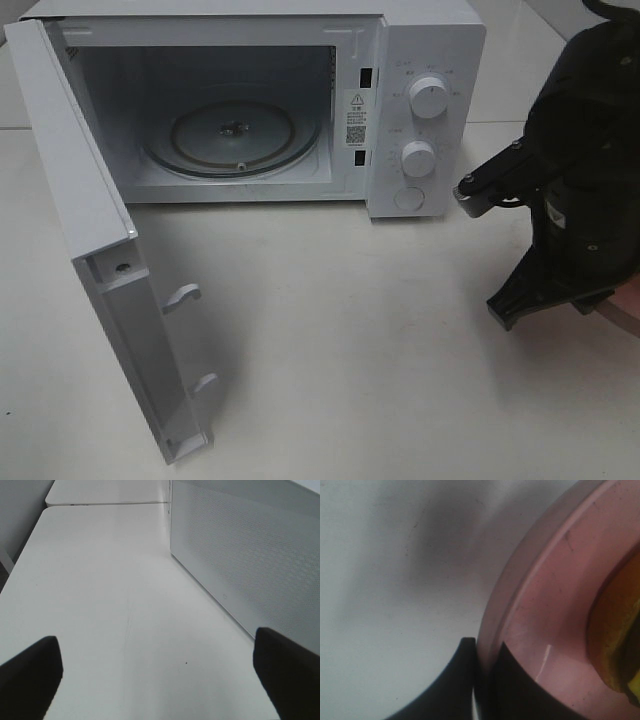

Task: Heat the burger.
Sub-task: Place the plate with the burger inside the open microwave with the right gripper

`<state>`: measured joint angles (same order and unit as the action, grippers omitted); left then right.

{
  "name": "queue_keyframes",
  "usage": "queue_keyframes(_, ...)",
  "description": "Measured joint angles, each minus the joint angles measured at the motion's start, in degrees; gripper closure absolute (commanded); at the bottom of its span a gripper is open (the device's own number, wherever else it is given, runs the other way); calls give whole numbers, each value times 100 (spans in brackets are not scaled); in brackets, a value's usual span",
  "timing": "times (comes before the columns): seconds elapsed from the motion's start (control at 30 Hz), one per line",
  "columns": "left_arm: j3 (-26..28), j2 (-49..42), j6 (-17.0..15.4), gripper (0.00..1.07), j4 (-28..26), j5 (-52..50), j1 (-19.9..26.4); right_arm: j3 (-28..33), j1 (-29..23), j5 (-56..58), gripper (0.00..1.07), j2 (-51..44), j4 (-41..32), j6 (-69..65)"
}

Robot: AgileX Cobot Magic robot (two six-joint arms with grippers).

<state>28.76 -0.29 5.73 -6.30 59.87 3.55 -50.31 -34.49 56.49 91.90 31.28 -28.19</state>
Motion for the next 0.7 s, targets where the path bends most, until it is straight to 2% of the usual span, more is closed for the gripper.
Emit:
queue_keyframes(0.13, 0, 0, 0, 9, 0, 0, 0, 52, -218, 92, 107, -52, 6, 0)
queue_keyframes(0.2, 0, 0, 0, 9, 0, 0, 0, 115, -498, 246, 107, -74, -11, 0)
queue_keyframes(0.3, 0, 0, 0, 9, 0, 0, 0, 115, -573, 281, 107, -74, -11, 0)
queue_keyframes(0.37, 0, 0, 0, 9, 0, 0, 0, 126, -877, 424, 107, -74, -11, 0)
queue_keyframes(0.7, 0, 0, 0, 9, 0, 0, 0, 126, -1656, 493, 107, -74, -11, -6)
